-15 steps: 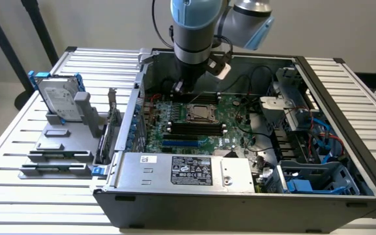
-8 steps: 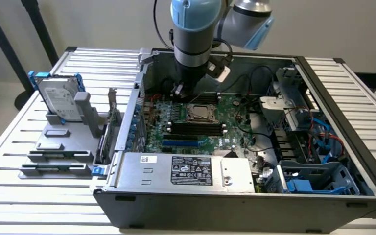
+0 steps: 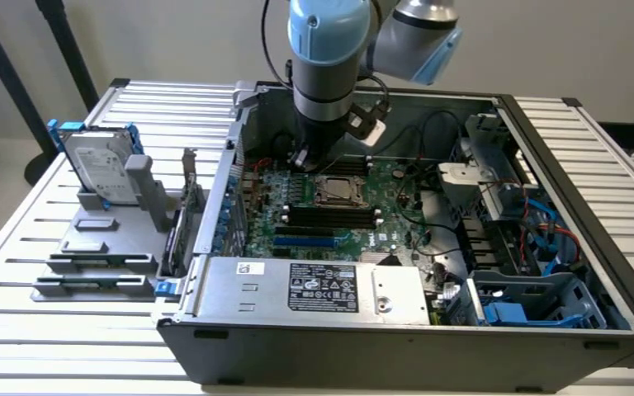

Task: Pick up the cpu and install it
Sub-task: 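Install the first cpu locking lever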

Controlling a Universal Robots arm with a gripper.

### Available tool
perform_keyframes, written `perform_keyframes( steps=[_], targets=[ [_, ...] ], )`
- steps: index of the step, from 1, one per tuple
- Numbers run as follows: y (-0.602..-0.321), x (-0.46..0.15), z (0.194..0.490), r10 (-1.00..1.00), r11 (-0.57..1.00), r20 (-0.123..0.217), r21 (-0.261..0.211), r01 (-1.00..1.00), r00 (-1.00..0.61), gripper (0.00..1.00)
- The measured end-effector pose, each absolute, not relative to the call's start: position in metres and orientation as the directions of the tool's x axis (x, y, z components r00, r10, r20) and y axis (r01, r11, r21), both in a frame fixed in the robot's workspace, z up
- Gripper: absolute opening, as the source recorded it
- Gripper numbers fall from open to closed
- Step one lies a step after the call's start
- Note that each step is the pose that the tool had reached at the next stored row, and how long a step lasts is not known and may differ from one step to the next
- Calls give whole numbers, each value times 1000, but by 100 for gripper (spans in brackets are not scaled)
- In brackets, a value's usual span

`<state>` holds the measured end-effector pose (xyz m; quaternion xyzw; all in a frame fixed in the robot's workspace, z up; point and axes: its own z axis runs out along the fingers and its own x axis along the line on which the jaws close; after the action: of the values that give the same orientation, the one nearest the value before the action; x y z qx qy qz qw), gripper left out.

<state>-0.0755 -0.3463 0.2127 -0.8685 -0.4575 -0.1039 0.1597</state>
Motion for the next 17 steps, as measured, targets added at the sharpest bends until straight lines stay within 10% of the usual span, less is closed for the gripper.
perform_keyframes(
  steps=[17],
  targets=[
    [-336, -74, 199, 776, -546, 281, -151, 824, 565, 11]
  ],
)
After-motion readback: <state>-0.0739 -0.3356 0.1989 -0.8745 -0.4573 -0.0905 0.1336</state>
